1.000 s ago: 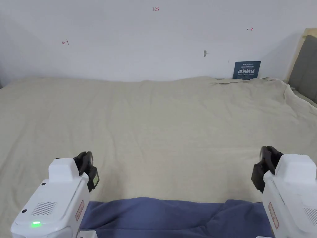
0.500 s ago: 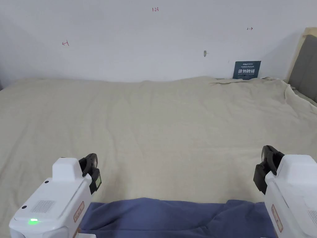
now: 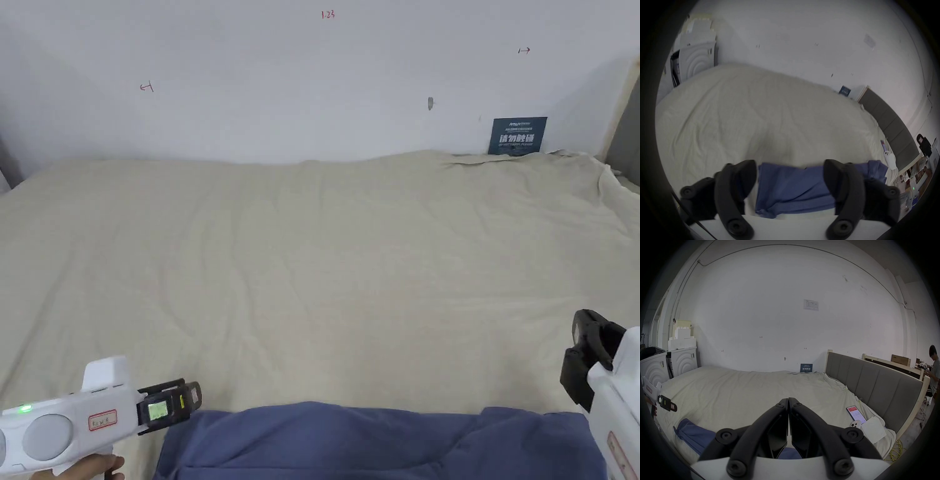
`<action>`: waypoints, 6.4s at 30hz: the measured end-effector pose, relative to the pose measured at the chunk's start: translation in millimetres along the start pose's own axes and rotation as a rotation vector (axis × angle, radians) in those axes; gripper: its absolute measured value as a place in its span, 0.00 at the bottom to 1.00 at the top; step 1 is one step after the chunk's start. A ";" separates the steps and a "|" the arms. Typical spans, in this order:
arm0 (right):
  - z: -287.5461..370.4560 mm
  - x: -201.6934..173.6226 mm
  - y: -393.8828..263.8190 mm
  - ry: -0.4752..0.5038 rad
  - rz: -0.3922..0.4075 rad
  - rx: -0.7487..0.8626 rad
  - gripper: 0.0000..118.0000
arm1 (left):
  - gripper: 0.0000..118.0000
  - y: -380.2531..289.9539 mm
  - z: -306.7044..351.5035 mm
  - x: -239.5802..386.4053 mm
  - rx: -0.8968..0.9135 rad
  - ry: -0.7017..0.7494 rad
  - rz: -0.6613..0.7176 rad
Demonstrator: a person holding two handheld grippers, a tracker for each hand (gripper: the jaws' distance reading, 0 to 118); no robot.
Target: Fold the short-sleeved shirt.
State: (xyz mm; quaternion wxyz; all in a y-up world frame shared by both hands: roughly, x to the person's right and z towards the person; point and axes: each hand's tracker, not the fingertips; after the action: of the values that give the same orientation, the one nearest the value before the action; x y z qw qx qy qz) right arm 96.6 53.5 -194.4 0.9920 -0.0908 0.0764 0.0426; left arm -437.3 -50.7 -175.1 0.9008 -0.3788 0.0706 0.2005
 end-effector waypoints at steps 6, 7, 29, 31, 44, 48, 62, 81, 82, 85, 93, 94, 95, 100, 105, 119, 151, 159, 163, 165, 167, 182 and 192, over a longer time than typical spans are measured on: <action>-5.0 2.2 -6.8 -0.010 0.004 -0.031 0.01 | 0.91 -10.2 -27.6 -30.1 -0.108 0.002 0.037; -5.5 2.3 -7.8 -0.010 0.004 -0.036 0.01 | 0.90 -12.7 -31.9 -32.5 -0.122 -0.004 0.050; -16.9 24.1 -24.3 -0.027 0.007 -0.092 0.01 | 0.06 -33.5 -71.3 -33.1 -0.222 -0.002 0.013; -17.5 25.9 -25.1 -0.027 -0.001 -0.097 0.01 | 0.04 -31.5 -65.4 -29.4 -0.215 -0.005 -0.006; -19.0 26.4 -22.2 -0.016 -0.012 -0.085 0.01 | 0.01 11.5 -6.0 -17.4 -0.143 -0.034 -0.071; -17.6 28.0 -20.2 -0.015 -0.014 -0.078 0.01 | 0.01 23.1 15.9 -27.1 -0.115 0.040 -0.057; -13.0 28.7 -18.8 0.004 -0.019 -0.068 0.01 | 0.01 37.4 41.3 20.4 -0.163 0.042 -0.066; 6.5 38.8 -22.5 -0.022 -0.019 -0.061 0.01 | 0.01 -25.6 -84.0 200.1 -0.378 -0.201 -0.233; 7.3 39.7 -23.1 -0.023 -0.018 -0.063 0.01 | 0.01 -29.7 -90.5 203.1 -0.390 -0.203 -0.226; 9.7 43.1 -24.9 -0.029 -0.020 -0.068 0.01 | 0.02 -42.6 -103.9 210.1 -0.421 -0.185 -0.222; 13.1 48.3 -26.0 -0.042 -0.026 -0.073 0.01 | 0.59 -48.1 -102.1 217.9 -0.392 -0.156 -0.277; 13.3 48.3 -25.7 -0.041 -0.027 -0.073 0.01 | 0.79 -47.5 -98.6 219.1 -0.371 -0.147 -0.291; 13.6 48.0 -25.3 -0.041 -0.028 -0.072 0.01 | 0.94 -46.6 -92.7 222.1 -0.356 -0.143 -0.299; 14.1 46.1 -21.9 -0.032 -0.019 -0.066 0.01 | 1.00 -30.5 -61.4 213.1 -0.230 -0.191 -0.295; 13.7 42.5 -17.7 -0.022 -0.010 -0.056 0.01 | 1.00 -16.6 -23.9 189.5 -0.036 -0.158 -0.298; 8.2 32.3 -16.1 0.005 -0.019 -0.061 0.01 | 0.00 -41.0 -17.6 111.3 0.125 0.025 -0.256; 14.9 53.0 -26.2 -0.047 -0.048 -0.106 0.01 | 0.00 -152.9 -86.7 226.2 -0.124 -0.182 -0.643; 17.1 56.5 -28.9 -0.050 -0.052 -0.113 0.01 | 0.00 -151.7 -83.4 236.5 -0.112 -0.186 -0.627; 18.2 58.8 -26.7 -0.054 -0.051 -0.109 0.01 | 0.00 -114.5 -56.5 231.7 -0.042 -0.267 -0.500; 18.6 59.2 -24.6 -0.056 -0.050 -0.104 0.01 | 0.00 -90.8 -43.0 220.3 -0.007 -0.288 -0.458; 19.2 58.8 -22.4 -0.056 -0.049 -0.098 0.01 | 0.00 -66.7 -30.4 204.0 0.015 -0.300 -0.427; 13.1 50.4 -22.4 -0.035 -0.038 -0.110 0.01 | 0.00 -16.2 -56.9 56.5 -0.168 -0.275 -0.033; 9.1 50.2 -26.8 -0.034 -0.033 -0.139 0.01 | 0.61 -40.1 -102.6 25.7 -0.303 -0.345 0.113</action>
State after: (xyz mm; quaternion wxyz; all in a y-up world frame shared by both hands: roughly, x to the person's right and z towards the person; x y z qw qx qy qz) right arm 150.0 32.5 -188.9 0.9850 -0.1601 0.0550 0.0330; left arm -394.8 -141.1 -228.1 0.8196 -0.4654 -0.0940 0.3207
